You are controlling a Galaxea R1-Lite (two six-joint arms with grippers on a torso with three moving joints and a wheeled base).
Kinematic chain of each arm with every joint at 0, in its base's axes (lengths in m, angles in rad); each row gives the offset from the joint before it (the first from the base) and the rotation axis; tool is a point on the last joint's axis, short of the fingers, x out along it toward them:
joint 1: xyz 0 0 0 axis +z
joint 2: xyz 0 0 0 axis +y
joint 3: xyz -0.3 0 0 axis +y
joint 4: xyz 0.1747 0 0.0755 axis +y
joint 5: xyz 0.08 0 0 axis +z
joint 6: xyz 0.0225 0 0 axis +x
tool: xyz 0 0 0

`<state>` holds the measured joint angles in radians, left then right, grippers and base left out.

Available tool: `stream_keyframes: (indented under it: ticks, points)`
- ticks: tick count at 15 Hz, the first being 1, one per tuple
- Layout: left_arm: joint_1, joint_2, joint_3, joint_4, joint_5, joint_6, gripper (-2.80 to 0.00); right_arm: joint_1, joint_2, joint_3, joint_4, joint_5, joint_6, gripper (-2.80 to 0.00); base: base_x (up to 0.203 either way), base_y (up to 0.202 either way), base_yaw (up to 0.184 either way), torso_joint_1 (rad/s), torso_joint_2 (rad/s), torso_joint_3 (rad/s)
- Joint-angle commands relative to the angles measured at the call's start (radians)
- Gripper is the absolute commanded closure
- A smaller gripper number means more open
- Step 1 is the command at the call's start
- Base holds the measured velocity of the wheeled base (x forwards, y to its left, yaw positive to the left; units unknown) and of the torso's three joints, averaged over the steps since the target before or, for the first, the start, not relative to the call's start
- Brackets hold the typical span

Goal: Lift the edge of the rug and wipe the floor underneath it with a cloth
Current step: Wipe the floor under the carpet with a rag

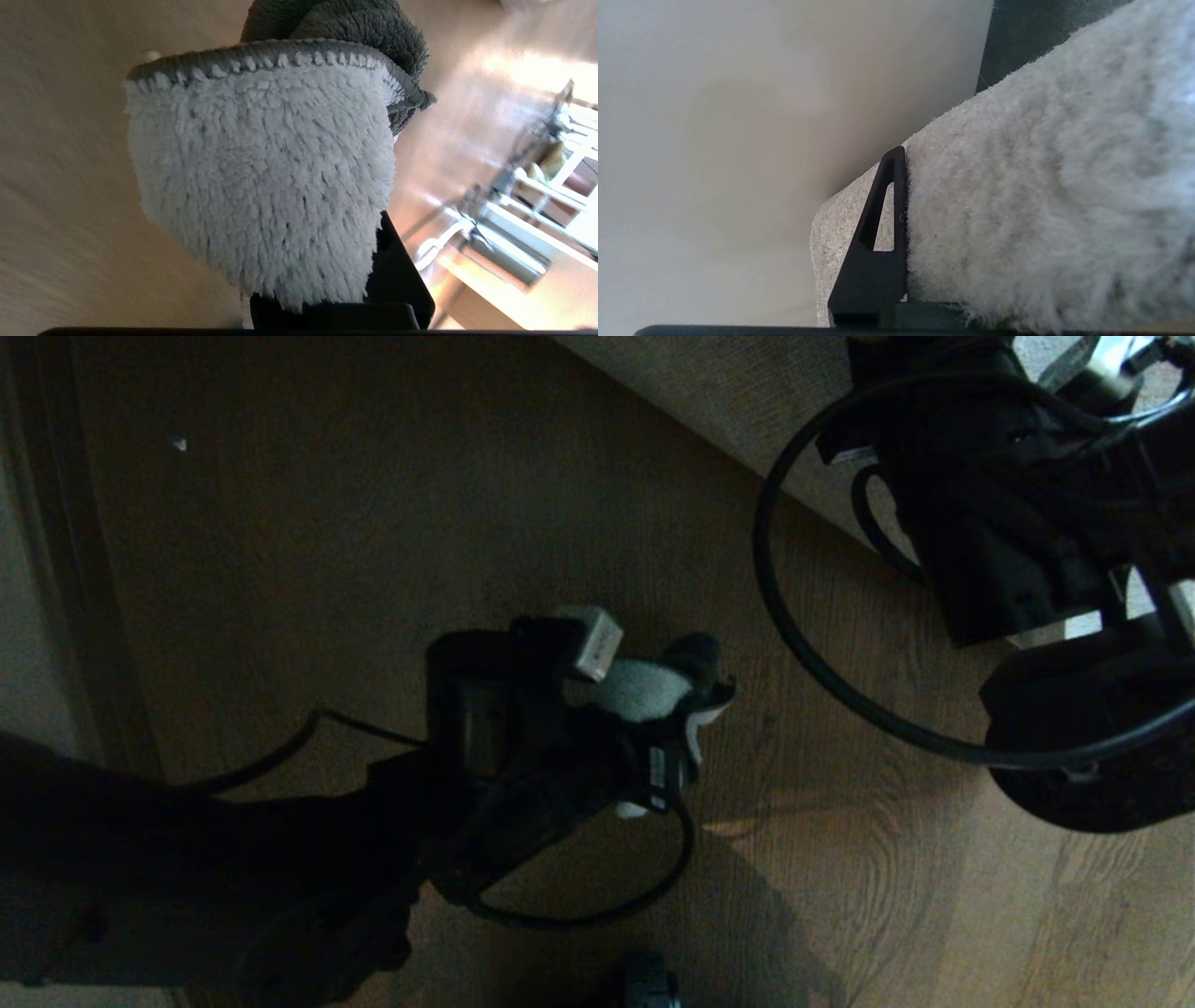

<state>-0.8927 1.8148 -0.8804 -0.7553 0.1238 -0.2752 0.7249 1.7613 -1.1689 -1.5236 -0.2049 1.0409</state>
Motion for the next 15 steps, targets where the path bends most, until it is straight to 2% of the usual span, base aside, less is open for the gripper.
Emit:
stream_keyframes:
  ticks: [1, 3, 6, 10, 15]
  points:
    - [-0.092, 0.055, 0.001, -0.005, 0.037, -0.033, 0.00, 0.001, 0.008, -0.003, -0.046, -0.001, 0.007, 0.00, 0.000, 0.000, 0.000, 0.000, 0.00, 0.000]
    - [-0.130, 0.114, -0.020, -0.024, 0.072, -0.061, 0.00, -0.001, 0.006, -0.003, -0.046, -0.001, 0.005, 0.00, 0.000, 0.000, 0.000, 0.000, 0.00, 0.000]
    - [-0.152, 0.212, -0.067, -0.126, 0.116, -0.067, 0.00, -0.016, 0.004, -0.003, -0.046, -0.001, 0.005, 0.00, 0.000, 0.000, 0.000, 0.000, 0.00, 0.000]
    - [-0.171, 0.301, -0.114, -0.168, 0.130, -0.070, 0.00, -0.021, 0.000, 0.000, -0.046, -0.002, 0.004, 0.00, 0.000, 0.000, 0.000, 0.000, 0.00, 0.000]
    - [-0.173, 0.444, -0.274, -0.192, 0.154, -0.098, 0.00, -0.023, -0.001, 0.003, -0.046, -0.004, 0.002, 0.00, 0.000, 0.000, 0.000, 0.000, 0.00, 0.000]
